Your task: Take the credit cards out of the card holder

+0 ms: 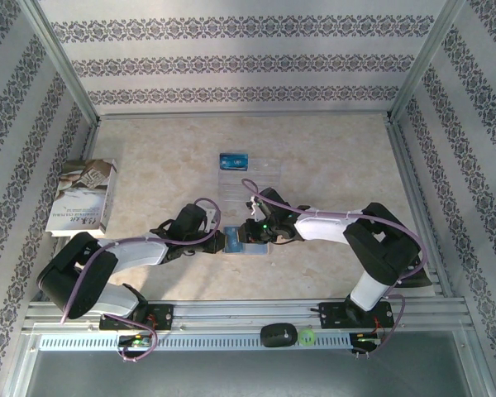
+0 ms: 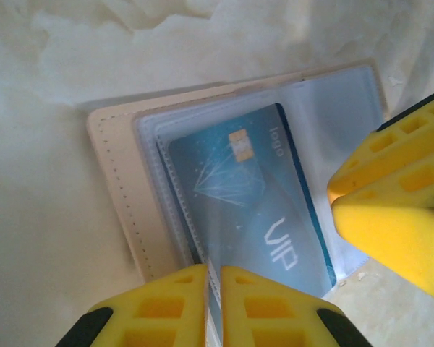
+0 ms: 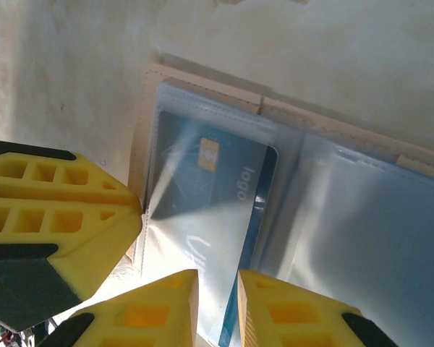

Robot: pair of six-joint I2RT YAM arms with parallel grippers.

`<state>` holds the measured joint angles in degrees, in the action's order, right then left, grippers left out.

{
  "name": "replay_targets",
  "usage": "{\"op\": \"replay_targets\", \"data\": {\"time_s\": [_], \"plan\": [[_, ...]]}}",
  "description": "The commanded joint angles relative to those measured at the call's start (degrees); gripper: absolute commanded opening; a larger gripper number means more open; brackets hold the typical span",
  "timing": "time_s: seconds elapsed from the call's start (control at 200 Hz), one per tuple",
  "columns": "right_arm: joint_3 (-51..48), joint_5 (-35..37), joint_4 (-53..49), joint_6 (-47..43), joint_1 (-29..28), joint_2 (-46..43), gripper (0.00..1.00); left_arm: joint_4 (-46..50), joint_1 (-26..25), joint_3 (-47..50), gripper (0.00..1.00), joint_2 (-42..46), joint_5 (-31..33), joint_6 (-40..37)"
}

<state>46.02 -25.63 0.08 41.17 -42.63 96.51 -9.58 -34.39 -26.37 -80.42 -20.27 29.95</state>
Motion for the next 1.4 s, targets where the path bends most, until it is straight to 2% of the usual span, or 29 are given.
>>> {"op": "replay_targets", "data": {"time_s": [0.0, 0.245, 0.755, 0.879, 1.074, 1.274, 1.394], "plan": [[-0.09, -0.08, 0.90, 1.37, 0.04, 0.26, 0.22, 0.13, 0.20, 0.01, 0.14, -0.52, 1.86, -1.52], [-0.31, -0.75, 1.26, 1.59, 0.37, 1.22, 0.21, 1.63, 0.18, 0.15, 0.14, -1.44, 3.09, -1.40], [-1.20, -2.87, 4.76, 2.86, 0.66, 3.33, 0.17, -0.55, 0.20, 1.65, 0.13, -2.60, 1.65, 0.18], [-1.41, -2.77, 4.68, 3.04, 0.73, 3.63, 0.11, -1.09, 0.20, 1.93, 0.13, -2.96, 1.26, 0.67], [-2.55, 3.97, 0.03, 2.23, 1.12, 1.01, 0.03, -0.96, 0.16, 2.30, 0.10, -2.64, 1.34, 1.08], [-2.95, 11.06, -6.31, 1.02, 1.12, -2.29, 0.01, -1.90, 0.20, 2.96, 0.10, -3.31, 1.10, 1.64], [-2.95, 12.90, -8.06, 0.62, 1.10, -3.93, 0.03, -2.37, 0.19, 3.08, 0.10, -3.12, 0.94, 1.86]]}}
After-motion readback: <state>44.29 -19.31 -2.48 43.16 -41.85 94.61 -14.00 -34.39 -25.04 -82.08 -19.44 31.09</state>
